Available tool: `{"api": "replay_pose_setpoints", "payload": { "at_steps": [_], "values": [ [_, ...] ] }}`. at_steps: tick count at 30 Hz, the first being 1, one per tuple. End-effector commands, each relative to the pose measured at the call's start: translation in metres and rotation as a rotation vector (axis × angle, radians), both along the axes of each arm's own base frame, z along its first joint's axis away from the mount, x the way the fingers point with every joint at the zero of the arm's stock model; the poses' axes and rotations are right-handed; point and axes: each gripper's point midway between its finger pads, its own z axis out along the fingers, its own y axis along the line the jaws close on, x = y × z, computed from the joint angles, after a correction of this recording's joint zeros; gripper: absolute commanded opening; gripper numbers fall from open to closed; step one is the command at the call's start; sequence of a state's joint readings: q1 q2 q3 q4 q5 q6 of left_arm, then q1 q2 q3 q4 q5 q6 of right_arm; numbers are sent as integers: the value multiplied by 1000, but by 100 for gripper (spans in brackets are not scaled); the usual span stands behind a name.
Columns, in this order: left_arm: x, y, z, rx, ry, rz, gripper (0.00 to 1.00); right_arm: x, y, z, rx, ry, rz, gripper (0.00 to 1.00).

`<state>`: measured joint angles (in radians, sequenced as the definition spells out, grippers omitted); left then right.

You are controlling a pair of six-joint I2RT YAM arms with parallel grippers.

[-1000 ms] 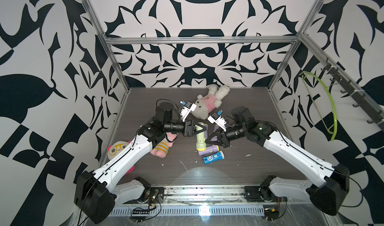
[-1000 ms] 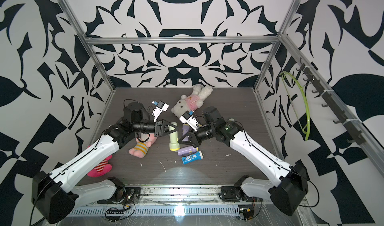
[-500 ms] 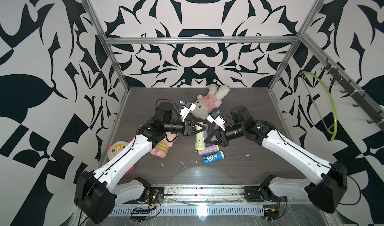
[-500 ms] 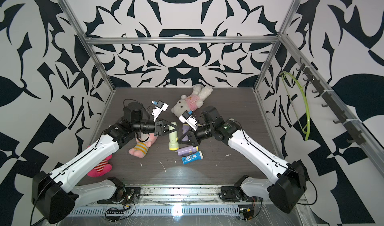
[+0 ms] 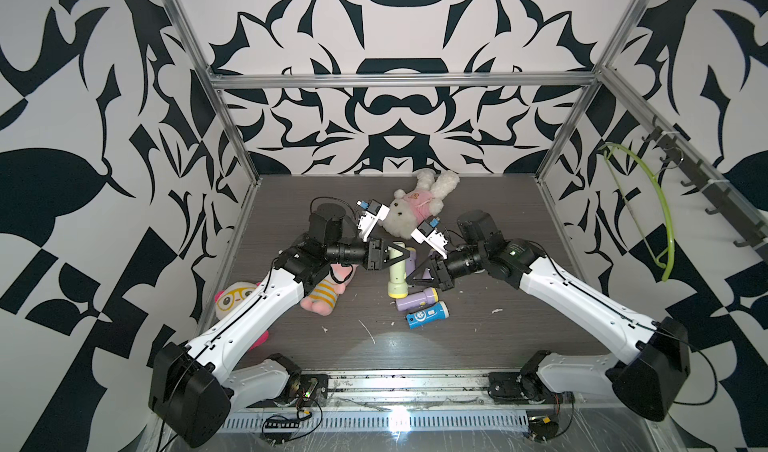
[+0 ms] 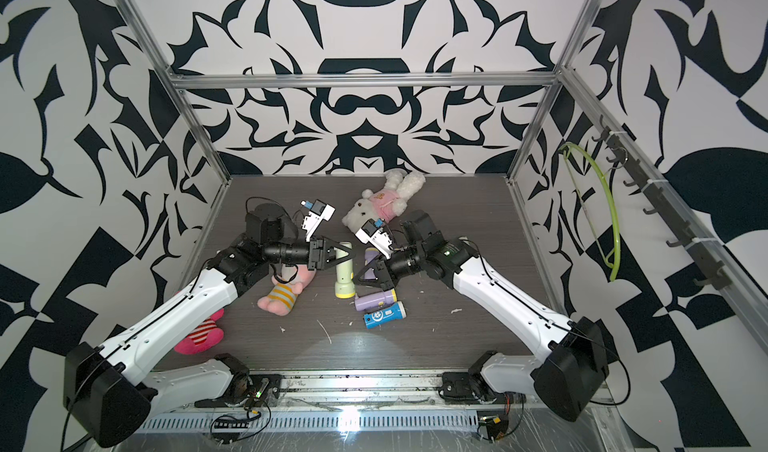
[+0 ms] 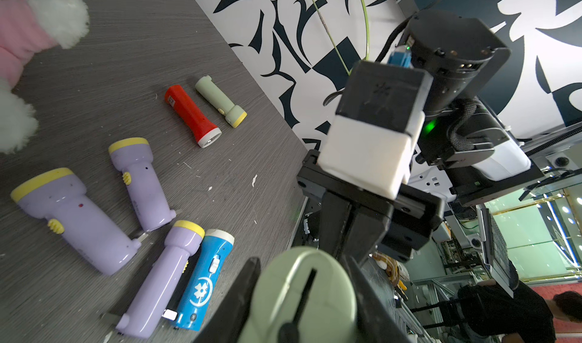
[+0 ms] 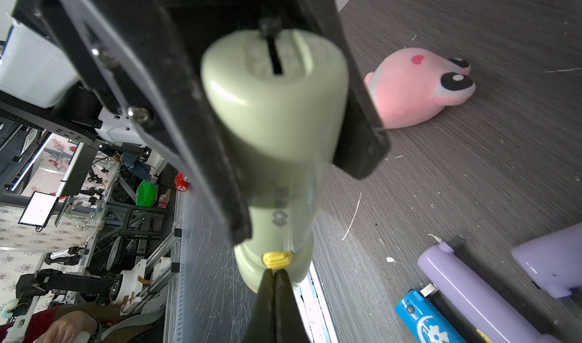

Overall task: Close the plug at the bottom of the flashlight
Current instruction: Press the button on the flashlight, then adjust the flashlight.

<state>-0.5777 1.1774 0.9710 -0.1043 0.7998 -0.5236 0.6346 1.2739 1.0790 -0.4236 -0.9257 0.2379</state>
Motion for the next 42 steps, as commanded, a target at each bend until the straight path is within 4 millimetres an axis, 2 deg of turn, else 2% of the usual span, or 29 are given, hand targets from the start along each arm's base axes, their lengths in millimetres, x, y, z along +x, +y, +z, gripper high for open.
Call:
{"api": "replay_pose_setpoints", "payload": {
  "at_steps": [1,12,13,17,19,23,24,26,36,42],
  "values": [
    [-21,-4,22,-63,-30,-89,0,30,7,35,70,-148,-63,0],
    [-20,-3,21,-57,-37,-78,0,44,-6,42,52,-164,-99,0],
    [-20,-3,22,-54,-41,-76,0,45,-9,41,39,-165,-110,3],
    [-17,-2,24,-44,-59,-61,0,41,-18,34,-4,-164,-143,48],
    [-15,-1,25,-34,-78,-46,0,37,-21,31,0,-152,-156,59],
    [-9,3,33,-29,-144,5,0,30,-30,33,33,-170,-212,70],
    [-9,4,36,-37,-160,12,0,28,-31,34,50,-173,-228,86],
    [-8,5,42,-48,-183,20,0,23,-32,35,65,-185,-249,96],
    [-7,-1,60,-111,-184,0,0,-7,7,16,11,-291,-247,99],
    [-10,-1,61,-126,-170,-11,0,4,16,16,-3,-353,-287,98]
  ]
}}
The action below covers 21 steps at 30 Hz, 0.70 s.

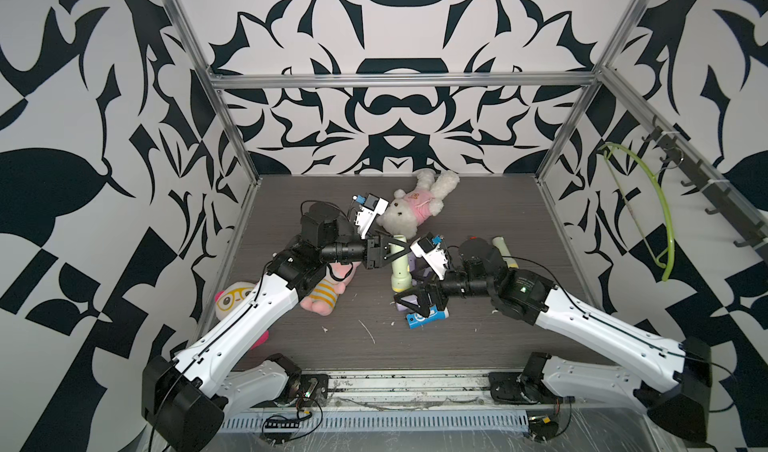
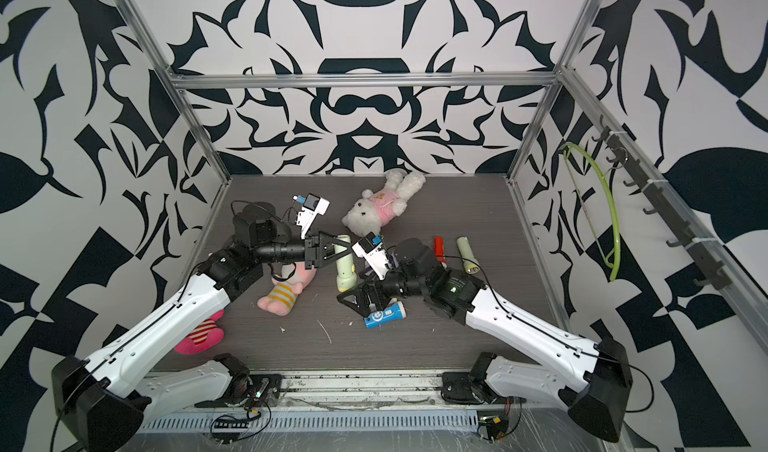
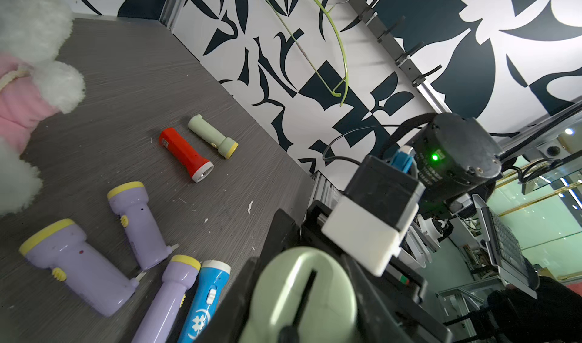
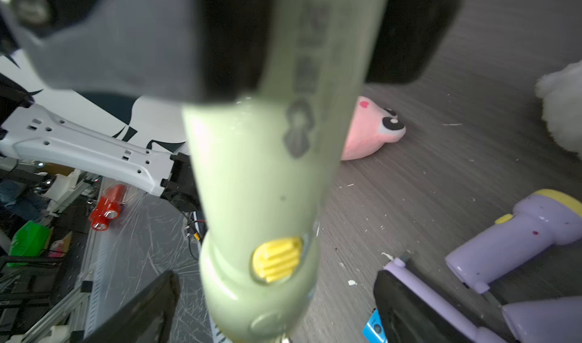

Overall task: Close the plug at the bottom of the flashlight
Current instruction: Adjust the flashlight.

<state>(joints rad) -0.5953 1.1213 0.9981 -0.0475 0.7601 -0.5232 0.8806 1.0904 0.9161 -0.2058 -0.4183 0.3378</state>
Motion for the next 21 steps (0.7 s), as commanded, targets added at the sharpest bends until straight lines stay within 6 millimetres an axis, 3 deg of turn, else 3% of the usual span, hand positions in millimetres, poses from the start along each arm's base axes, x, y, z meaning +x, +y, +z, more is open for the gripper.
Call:
{"api": "replay_pose_setpoints", "payload": {
  "at_steps": [1,5,8,16,21],
  "values": [
    [-7,-2,23,-58,-47,-36,0,18,3,21,38,-102,-72,97],
    [-7,-1,24,-60,-48,-33,0,26,5,26,47,-129,-93,91],
    [-7,-1,24,-61,-47,-36,0,27,13,24,57,-107,-75,81],
    [-5,-3,21,-61,-34,-39,0,25,21,23,78,-84,-49,36],
    [-5,-3,21,-62,-31,-36,4,25,20,19,62,-72,-48,15]
  ]
}}
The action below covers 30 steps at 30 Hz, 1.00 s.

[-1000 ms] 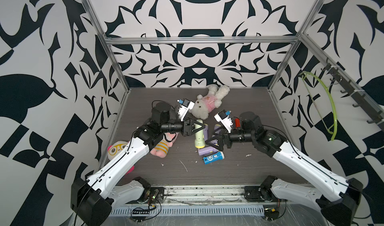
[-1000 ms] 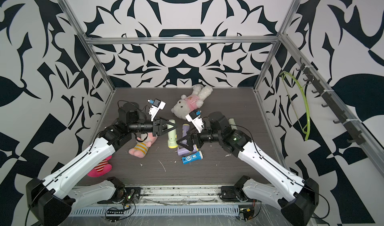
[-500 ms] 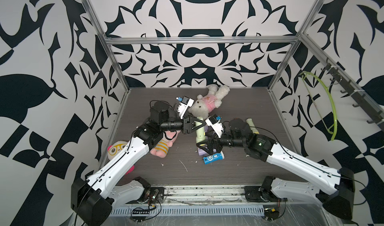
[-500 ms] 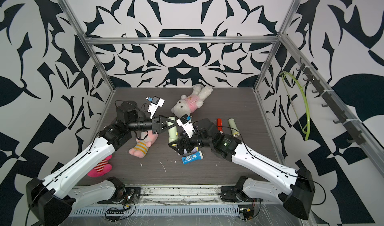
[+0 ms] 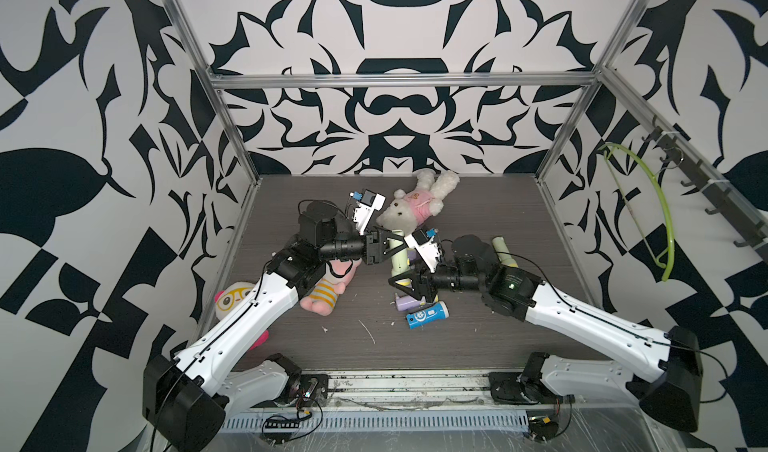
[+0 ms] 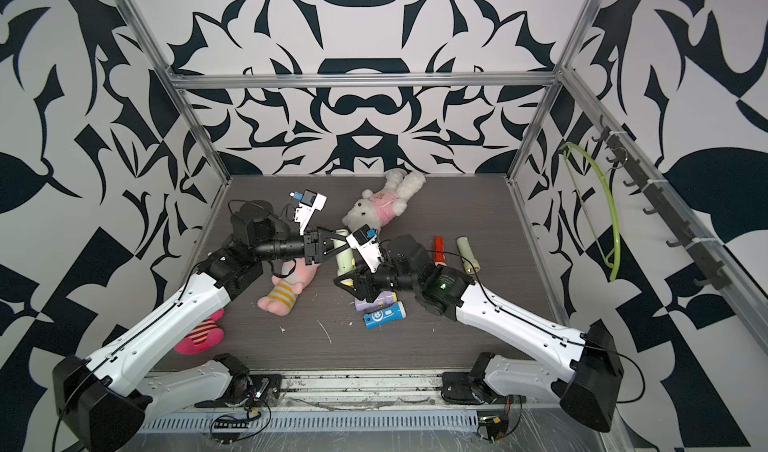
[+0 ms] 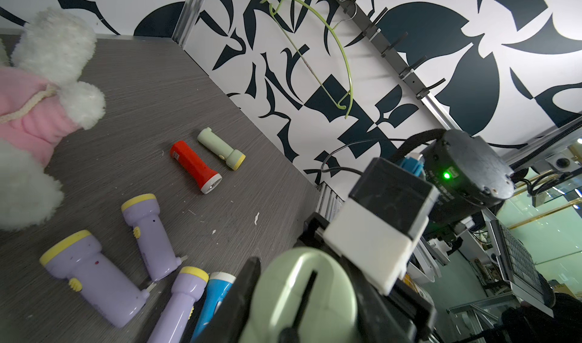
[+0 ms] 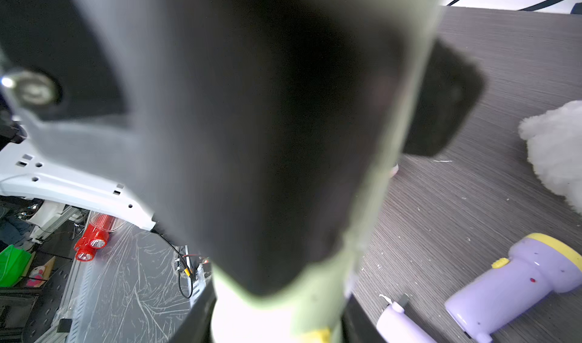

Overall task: Close the plug at the bottom of the flashlight
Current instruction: Adjust the flashlight.

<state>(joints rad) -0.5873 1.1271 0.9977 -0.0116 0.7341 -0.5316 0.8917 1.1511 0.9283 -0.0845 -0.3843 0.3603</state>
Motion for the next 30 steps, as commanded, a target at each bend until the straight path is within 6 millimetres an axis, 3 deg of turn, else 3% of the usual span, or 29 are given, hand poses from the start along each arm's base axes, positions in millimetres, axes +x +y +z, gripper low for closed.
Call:
{"api": "replay_pose_setpoints", "payload": {
  "at_steps": [1,3,10,13,19,30],
  "values": [
    [-13,-4,17,-46,-9,-68,8,8,3,10,9,-32,-17,9],
    [-13,-3,16,-43,-4,-60,19,9,3,8,0,-29,-22,0],
    [-15,0,19,-49,19,-46,69,15,0,5,-36,-45,-51,0],
    [-19,2,19,-48,22,-48,82,17,-2,10,-38,-67,-57,0],
    [-18,5,16,-58,23,-17,84,21,-7,20,-58,-121,-77,0],
    [-15,-11,6,-67,55,-60,83,18,-8,40,-10,-150,-72,0]
  ]
}}
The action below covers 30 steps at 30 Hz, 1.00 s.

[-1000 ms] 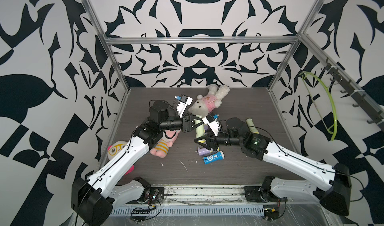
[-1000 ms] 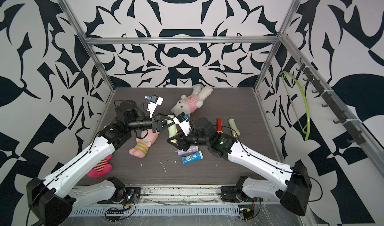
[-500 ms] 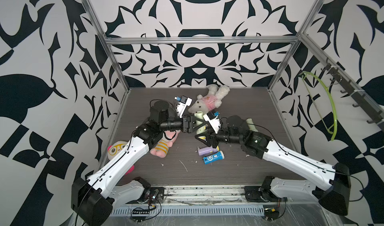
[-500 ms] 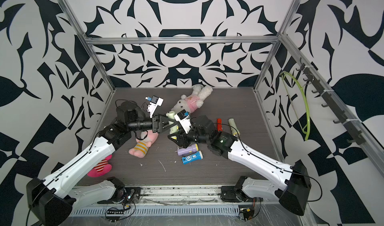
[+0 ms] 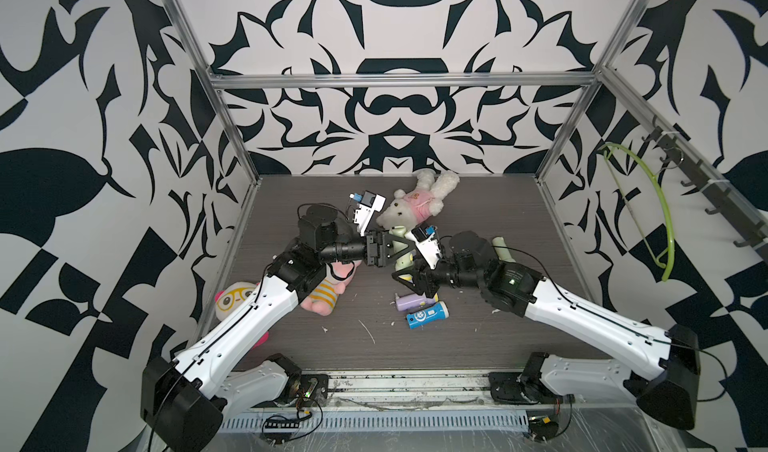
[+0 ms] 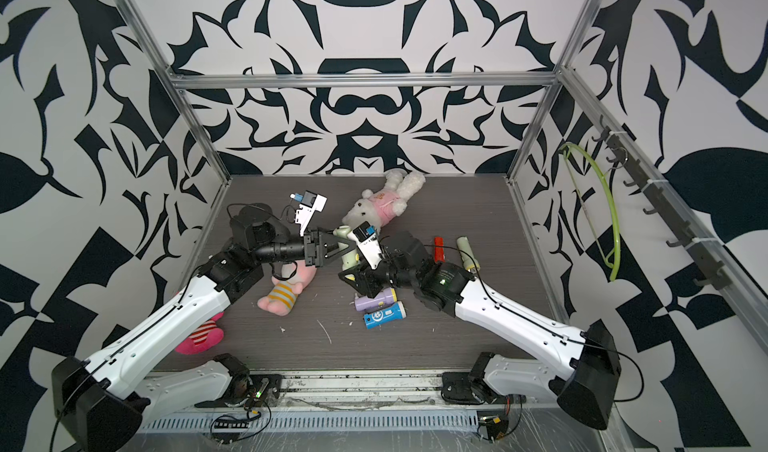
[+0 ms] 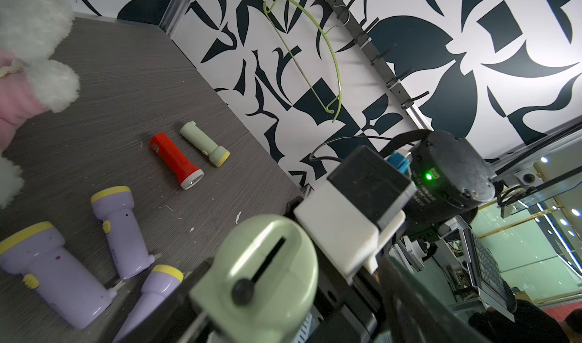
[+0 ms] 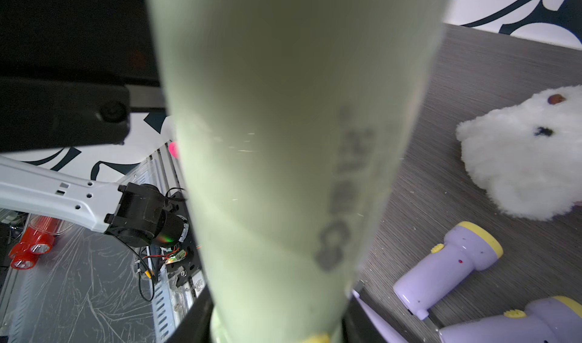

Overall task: Close the plug at the bottom of the flashlight
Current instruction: Adjust the flashlight.

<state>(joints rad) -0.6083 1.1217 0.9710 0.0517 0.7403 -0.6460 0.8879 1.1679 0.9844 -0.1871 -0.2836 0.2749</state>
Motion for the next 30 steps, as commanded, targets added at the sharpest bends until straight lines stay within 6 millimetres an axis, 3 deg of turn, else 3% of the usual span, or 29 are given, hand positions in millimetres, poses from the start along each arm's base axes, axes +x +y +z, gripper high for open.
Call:
{"api": "replay_pose_setpoints", "payload": {
  "at_steps": [1,9,14,16,18,19,27,30],
  "values": [
    [-9,-6,4,-30,-28,-50,83,3,2,46,94,-86,-5,0],
    [-19,2,10,-61,-109,-42,83,0,3,66,136,-138,23,0],
    [-24,5,16,-75,-146,-48,77,1,1,78,176,-139,35,0],
    [-22,5,17,-71,-159,-35,71,1,2,78,179,-135,45,0],
    [-20,4,20,-72,-167,-33,52,1,2,78,179,-127,43,0],
    [-19,3,21,-72,-168,-31,47,1,3,79,180,-128,46,0],
    [-8,-3,22,-64,-158,-19,44,0,3,80,181,-123,57,0],
    [-7,-4,25,-74,-172,-14,29,2,3,78,176,-122,54,0]
  ]
}}
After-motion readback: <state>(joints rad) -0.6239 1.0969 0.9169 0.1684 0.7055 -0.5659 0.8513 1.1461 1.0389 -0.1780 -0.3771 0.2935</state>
